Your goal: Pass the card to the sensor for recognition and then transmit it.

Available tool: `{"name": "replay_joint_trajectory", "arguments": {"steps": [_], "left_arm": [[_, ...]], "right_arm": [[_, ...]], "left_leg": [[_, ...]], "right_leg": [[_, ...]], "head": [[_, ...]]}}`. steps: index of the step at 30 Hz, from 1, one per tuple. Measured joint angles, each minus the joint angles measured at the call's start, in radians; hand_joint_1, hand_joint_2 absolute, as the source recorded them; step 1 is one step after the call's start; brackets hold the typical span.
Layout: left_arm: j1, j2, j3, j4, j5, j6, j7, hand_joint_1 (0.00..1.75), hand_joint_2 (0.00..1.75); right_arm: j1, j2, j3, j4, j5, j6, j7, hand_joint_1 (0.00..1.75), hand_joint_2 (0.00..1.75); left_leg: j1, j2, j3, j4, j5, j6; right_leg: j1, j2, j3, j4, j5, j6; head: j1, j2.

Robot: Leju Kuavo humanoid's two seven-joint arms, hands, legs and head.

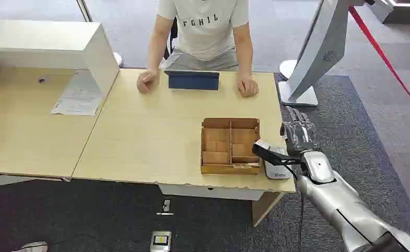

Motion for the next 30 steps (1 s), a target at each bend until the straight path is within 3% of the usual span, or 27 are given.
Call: {"name": "replay_joint_trajectory", "arguments": {"steps": [22,24,26,30], "left_arm": [[-0.003,-0.005,-0.008,0.000,-0.018,0.005,-0.015,0.00,0.00],[-0.001,-0.037,-0.016,-0.001,-0.024,0.034,0.005,0.00,0.00],[-0.012,-0.090,-0.018,-0.002,-0.022,0.090,0.084,0.00,0.00],[-0.052,-0.160,-0.021,-0.010,-0.021,0.106,0.147,0.00,0.00]], "right_arm": [[0.073,-0.013,-0.001,-0.001,-0.008,-0.001,-0.013,1.75,1.75],[0.079,-0.012,-0.001,-0.002,-0.005,-0.001,-0.012,1.75,1.75],[0.083,-0.003,0.000,-0.002,0.000,0.004,-0.013,1.75,1.75],[0.085,0.020,0.003,-0.002,0.007,0.013,-0.013,1.75,1.75]], "left_leg": [[0.000,0.000,0.000,0.000,0.000,0.000],[-0.001,0.000,0.000,0.000,0.000,0.000],[-0.001,-0.001,-0.001,0.000,0.000,0.000],[-0.002,0.000,-0.001,0.000,0.000,0.000]], "right_leg": [[0.000,0.000,0.000,0.000,0.000,0.000],[-0.001,0.000,0.000,-0.001,0.000,0.000],[-0.002,0.000,-0.001,0.000,0.000,0.000],[-0.002,0.000,0.000,-0.001,0.001,0.002]], "head": [[0.000,0.000],[0.000,0.000],[0.000,0.000],[0.000,0.000]]}}
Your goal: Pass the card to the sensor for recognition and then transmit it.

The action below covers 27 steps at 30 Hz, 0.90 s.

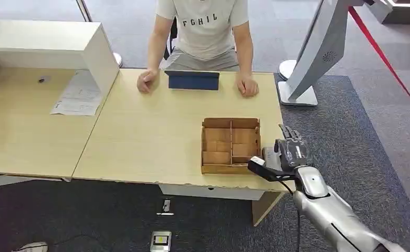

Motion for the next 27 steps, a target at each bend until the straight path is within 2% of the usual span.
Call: {"name": "replay_joint_trajectory", "arguments": {"steps": [3,10,27], "left_arm": [[-0.014,-0.026,-0.003,0.000,0.002,-0.004,-0.007,0.00,0.00],[-0.021,-0.054,-0.013,0.000,-0.004,-0.004,-0.014,0.00,0.00],[-0.029,-0.069,-0.027,0.000,-0.003,-0.010,-0.017,0.00,0.00]], "right_arm": [[0.006,0.009,0.005,0.000,0.000,0.002,-0.002,1.75,1.75],[0.017,0.014,0.006,0.001,-0.015,0.013,-0.003,1.75,1.75],[0.020,0.016,0.006,-0.003,-0.018,0.021,0.002,1.75,1.75]], "left_leg": [[0.000,0.000,0.000,0.001,0.000,0.000],[0.000,0.001,0.000,0.000,0.000,0.000],[0.000,0.001,0.001,0.000,0.000,0.000]], "right_leg": [[0.000,0.000,0.000,0.000,0.000,0.000],[0.001,0.000,-0.001,0.000,0.000,0.000],[0.001,0.000,0.000,0.000,0.000,0.000]], "head": [[0.000,0.000],[0.000,0.000],[0.000,0.000]]}}
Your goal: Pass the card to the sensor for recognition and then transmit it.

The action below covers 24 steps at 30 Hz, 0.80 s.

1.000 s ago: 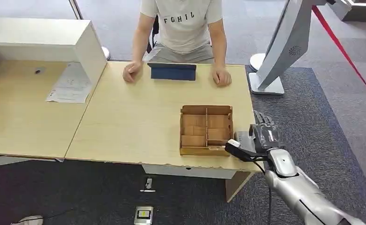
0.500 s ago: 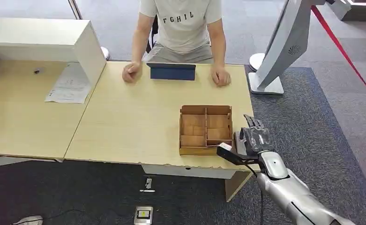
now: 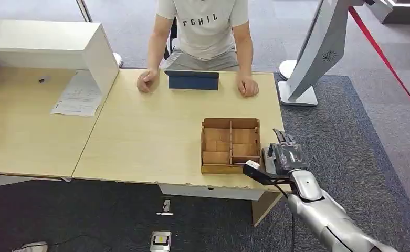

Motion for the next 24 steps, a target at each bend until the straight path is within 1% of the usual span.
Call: {"name": "replay_joint_trajectory", "arguments": {"steps": [14,21,24], "left_arm": [[-0.006,-0.002,-0.002,0.000,0.000,-0.008,-0.027,0.00,0.00],[-0.009,-0.005,-0.002,0.000,-0.008,-0.019,-0.059,0.00,0.00],[-0.011,-0.006,-0.002,0.000,-0.011,-0.024,-0.063,0.00,0.00]], "right_arm": [[-0.006,0.000,0.002,0.000,-0.006,0.011,-0.020,1.75,1.75],[-0.011,0.000,0.005,0.000,-0.011,0.020,-0.021,1.75,1.75],[-0.011,0.000,0.005,0.000,-0.013,0.022,-0.023,1.75,1.75]], "left_leg": [[0.000,0.000,0.000,0.000,0.000,0.000],[0.000,0.000,0.000,0.000,0.000,0.000],[0.000,0.000,0.000,0.000,0.000,0.000]], "right_leg": [[0.000,0.000,0.000,0.000,0.000,0.000],[0.000,0.000,0.000,0.000,0.000,0.000],[0.000,0.000,0.000,0.000,0.000,0.000]], "head": [[0.000,0.000],[0.000,0.000],[0.000,0.000]]}}
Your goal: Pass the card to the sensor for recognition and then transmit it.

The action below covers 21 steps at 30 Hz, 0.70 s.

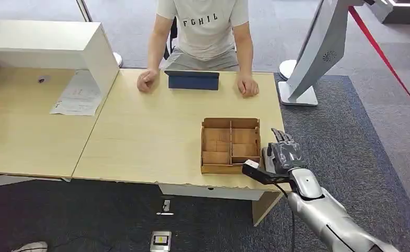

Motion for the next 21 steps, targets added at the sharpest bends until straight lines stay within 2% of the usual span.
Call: {"name": "replay_joint_trajectory", "arguments": {"steps": [13,17,21], "left_arm": [[0.001,-0.003,-0.015,0.000,-0.001,0.000,-0.008,0.00,0.00],[0.001,-0.004,-0.019,0.000,-0.003,0.000,-0.004,0.00,0.00],[0.001,-0.006,-0.024,0.000,-0.005,-0.002,0.002,0.00,0.00]], "right_arm": [[-0.002,0.000,0.001,-0.005,-0.002,-0.012,0.013,1.75,1.75],[-0.048,0.000,0.002,-0.012,0.023,-0.030,0.021,1.75,1.75],[-0.122,0.000,0.004,-0.030,0.068,-0.007,0.024,1.75,1.75]], "left_leg": [[0.000,0.000,-0.001,0.000,0.000,0.000],[0.000,0.000,-0.001,0.000,0.000,0.000],[0.000,0.000,-0.001,0.000,0.000,0.000]], "right_leg": [[0.000,0.000,0.000,0.000,0.000,0.000],[0.000,0.000,-0.001,0.001,0.000,0.000],[0.000,0.000,-0.001,0.001,0.000,0.000]], "head": [[0.000,0.000],[0.000,0.000],[0.000,0.000]]}}
